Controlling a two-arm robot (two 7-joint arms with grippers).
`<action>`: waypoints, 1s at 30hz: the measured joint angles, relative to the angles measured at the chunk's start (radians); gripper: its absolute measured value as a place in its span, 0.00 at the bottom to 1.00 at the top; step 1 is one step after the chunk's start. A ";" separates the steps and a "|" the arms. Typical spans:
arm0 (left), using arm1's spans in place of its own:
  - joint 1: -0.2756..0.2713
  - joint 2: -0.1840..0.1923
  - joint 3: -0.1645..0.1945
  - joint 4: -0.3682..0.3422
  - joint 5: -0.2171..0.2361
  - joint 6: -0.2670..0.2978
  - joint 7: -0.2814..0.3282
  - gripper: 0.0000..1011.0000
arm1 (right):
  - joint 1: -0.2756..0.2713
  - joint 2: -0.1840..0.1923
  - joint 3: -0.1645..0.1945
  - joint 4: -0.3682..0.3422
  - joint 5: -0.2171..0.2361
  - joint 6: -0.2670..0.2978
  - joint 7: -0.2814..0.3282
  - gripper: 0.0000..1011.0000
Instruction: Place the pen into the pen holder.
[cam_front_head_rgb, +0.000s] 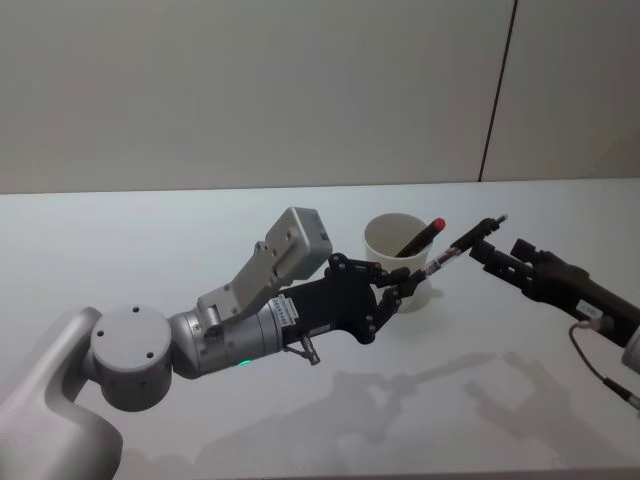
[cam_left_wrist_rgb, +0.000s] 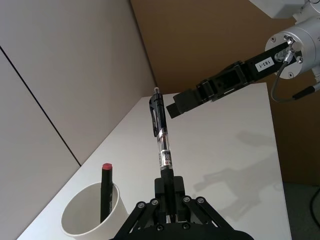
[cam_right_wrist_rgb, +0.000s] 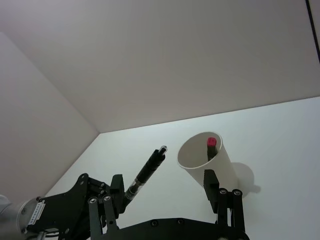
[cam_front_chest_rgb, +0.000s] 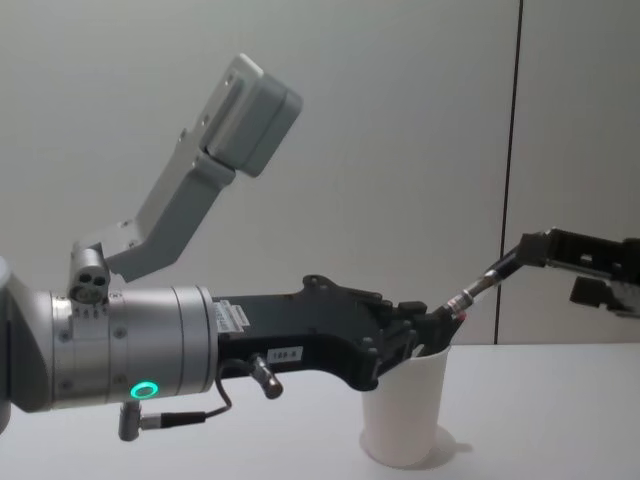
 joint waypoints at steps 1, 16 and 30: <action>0.000 0.000 0.000 0.000 0.000 0.000 0.000 0.11 | -0.002 -0.003 -0.002 -0.005 0.008 0.003 -0.018 0.99; 0.000 0.000 0.000 0.000 0.000 0.000 0.000 0.11 | -0.034 -0.036 -0.020 -0.058 0.084 0.021 -0.156 0.99; 0.000 0.000 0.000 0.000 0.000 0.000 0.000 0.11 | -0.049 -0.064 -0.039 -0.089 0.143 0.022 -0.258 0.99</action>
